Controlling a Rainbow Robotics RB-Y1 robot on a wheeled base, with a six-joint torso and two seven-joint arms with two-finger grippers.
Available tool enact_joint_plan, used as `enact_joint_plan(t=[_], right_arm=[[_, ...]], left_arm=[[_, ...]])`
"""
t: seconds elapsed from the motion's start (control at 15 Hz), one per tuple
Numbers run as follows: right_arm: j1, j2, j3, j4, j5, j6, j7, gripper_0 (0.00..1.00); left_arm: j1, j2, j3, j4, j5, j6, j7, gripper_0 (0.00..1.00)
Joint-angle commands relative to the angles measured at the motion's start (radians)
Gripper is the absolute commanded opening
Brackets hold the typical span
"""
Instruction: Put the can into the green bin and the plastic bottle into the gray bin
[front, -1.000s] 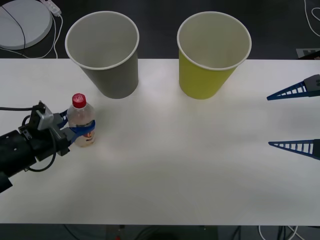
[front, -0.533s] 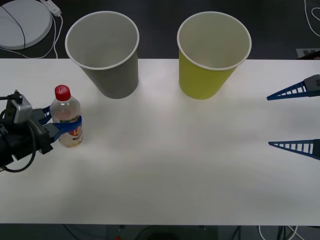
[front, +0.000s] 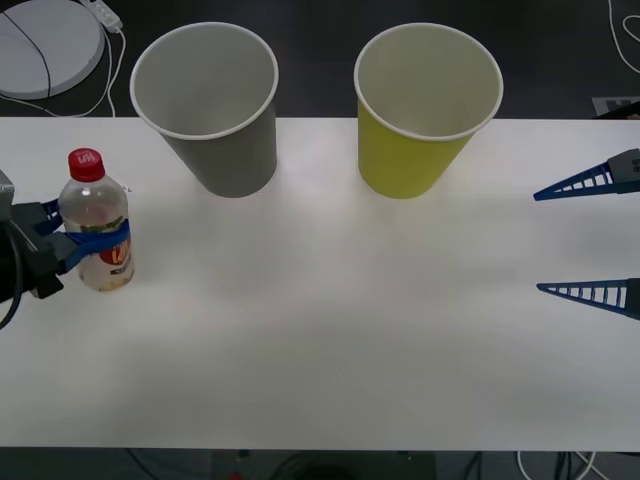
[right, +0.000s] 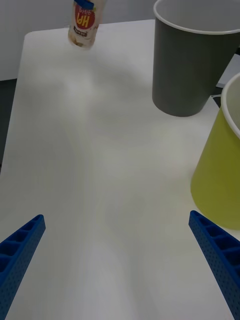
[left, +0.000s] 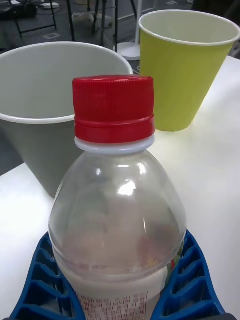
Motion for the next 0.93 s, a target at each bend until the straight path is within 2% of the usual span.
enact_joint_plan(t=[0.07,0.27,0.4,0.53,0.8,0.93], right_arm=[[0.0,0.0,0.0,0.0,0.0,0.0,0.0,1.0],[0.0,0.0,0.0,0.0,0.0,0.0,0.0,1.0],[0.0,0.0,0.0,0.0,0.0,0.0,0.0,1.0],[0.0,0.0,0.0,0.0,0.0,0.0,0.0,1.0],[0.0,0.0,0.0,0.0,0.0,0.0,0.0,1.0],[0.0,0.0,0.0,0.0,0.0,0.0,0.0,1.0]], left_arm=[[0.009,0.034,0.068,-0.006,-0.003,-0.062,0.069,0.0],[0.009,0.06,0.186,-0.005,-0.031,-0.2,0.172,0.0],[0.009,0.101,0.25,-0.006,-0.045,-0.273,0.235,0.0],[0.006,0.143,0.29,-0.005,-0.052,-0.309,0.279,0.0],[-0.017,0.204,0.305,0.029,-0.043,-0.332,0.31,0.0],[-0.088,0.223,0.305,0.084,-0.043,-0.418,0.311,0.0]])
